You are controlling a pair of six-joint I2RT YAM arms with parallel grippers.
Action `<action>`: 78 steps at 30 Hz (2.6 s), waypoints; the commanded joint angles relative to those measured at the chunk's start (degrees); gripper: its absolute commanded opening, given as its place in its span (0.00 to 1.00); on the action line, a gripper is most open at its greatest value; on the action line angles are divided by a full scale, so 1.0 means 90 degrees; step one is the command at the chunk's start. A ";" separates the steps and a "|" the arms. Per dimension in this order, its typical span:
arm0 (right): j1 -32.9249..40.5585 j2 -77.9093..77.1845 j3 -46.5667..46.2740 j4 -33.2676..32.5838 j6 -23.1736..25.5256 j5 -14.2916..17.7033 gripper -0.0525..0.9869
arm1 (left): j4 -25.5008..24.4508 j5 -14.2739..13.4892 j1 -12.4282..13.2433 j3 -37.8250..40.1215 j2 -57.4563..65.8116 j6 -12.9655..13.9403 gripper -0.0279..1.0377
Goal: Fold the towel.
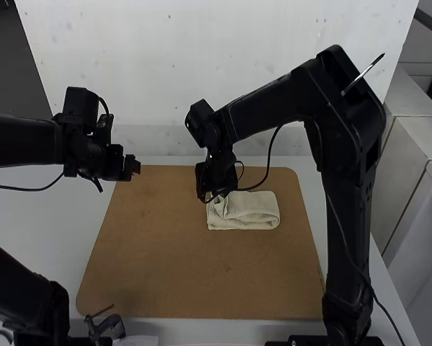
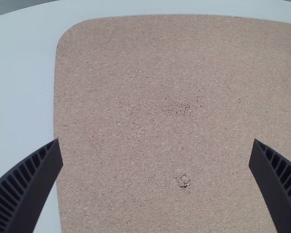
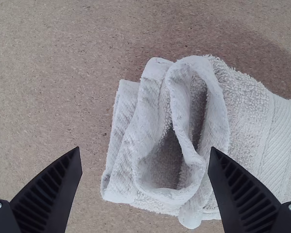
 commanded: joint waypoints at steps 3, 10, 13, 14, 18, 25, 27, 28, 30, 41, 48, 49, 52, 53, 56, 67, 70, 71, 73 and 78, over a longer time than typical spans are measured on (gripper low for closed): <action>-0.0451 -0.0841 0.0156 0.0052 0.0024 0.0043 0.67 | 0.0060 0.0082 0.0067 0.0096 -0.0033 0.0090 0.97; -0.0851 -0.0831 -0.0234 -0.0065 -0.0191 0.0121 0.07 | 0.0079 0.0082 0.0077 0.0096 -0.0033 0.0090 0.97; -0.0763 -0.0646 -0.0469 -0.0123 -0.0191 0.0131 0.07 | 0.0099 0.0082 0.0086 0.0096 -0.0023 0.0090 0.97; -0.0734 -0.0558 -0.0517 -0.0123 -0.0191 0.0121 0.07 | 0.0099 0.0082 0.0086 0.0096 -0.0023 0.0090 0.97; -0.0646 -0.0265 -0.0625 0.0003 -0.0152 0.0121 0.07 | 0.0099 0.0082 0.0086 0.0096 -0.0043 0.0090 0.97; -0.0314 -0.0021 -0.0478 0.0277 -0.0006 0.0121 0.07 | 0.0099 0.0082 0.0096 0.0096 -0.0062 0.0090 0.97; -0.0197 0.0097 -0.0400 0.0326 0.0014 0.0121 0.07 | 0.0099 0.0082 0.0106 0.0096 -0.0062 0.0090 0.97; -0.0138 0.0155 -0.0351 0.0345 0.0033 0.0111 0.07 | 0.0109 0.0072 0.0106 0.0096 -0.0062 0.0090 0.97; -0.0031 0.0243 -0.0273 0.0355 0.0092 0.0092 0.07 | 0.0118 0.0082 0.0145 0.0096 -0.0072 0.0090 0.97; 0.0379 0.0546 0.0010 0.0511 0.0160 0.0092 0.07 | 0.0128 0.0082 0.0174 0.0096 -0.0111 0.0090 0.97; 0.0360 0.0575 0.0020 0.0521 0.0160 0.0131 0.07 | 0.0138 0.0072 0.0174 0.0086 -0.0092 0.0090 0.97; 0.0321 0.0556 0.0010 0.0521 0.0160 0.0141 0.07 | 0.0138 0.0072 0.0174 0.0086 -0.0082 0.0090 0.97; 0.0184 0.0360 0.0000 0.0453 0.0131 0.0160 0.07 | 0.0138 0.0072 0.0174 0.0086 -0.0072 0.0090 0.97; 0.0125 0.0253 -0.0010 0.0433 0.0111 0.0160 0.10 | 0.0138 0.0072 0.0174 0.0086 -0.0072 0.0090 0.97; -0.0002 -0.0079 -0.0039 0.0257 0.0072 0.0160 0.47 | 0.0138 0.0072 0.0174 0.0086 -0.0072 0.0090 0.97; -0.1457 -0.1876 -0.1211 0.0511 -0.0279 0.0307 0.98 | 0.0226 0.0141 0.0262 0.0037 -0.0062 0.0266 0.97; -0.2072 -0.2530 -0.1953 0.0990 -0.0670 0.0297 0.98 | 0.0226 0.0141 0.0213 -0.0090 -0.0326 0.0256 0.97; -0.2287 -0.2755 -0.2158 0.1146 -0.0806 0.0267 0.98 | 0.0226 0.0141 0.0194 -0.0158 -0.0463 0.0266 0.97; -0.2716 -0.3273 -0.2578 0.1498 -0.1080 0.0219 0.98 | 0.0226 0.0121 0.0145 -0.0256 -0.0756 0.0256 0.97; -0.3400 -0.4571 -0.3496 0.2015 -0.1480 0.0043 0.98 | 0.0060 0.0092 0.0125 -0.0285 -0.1449 0.0256 0.96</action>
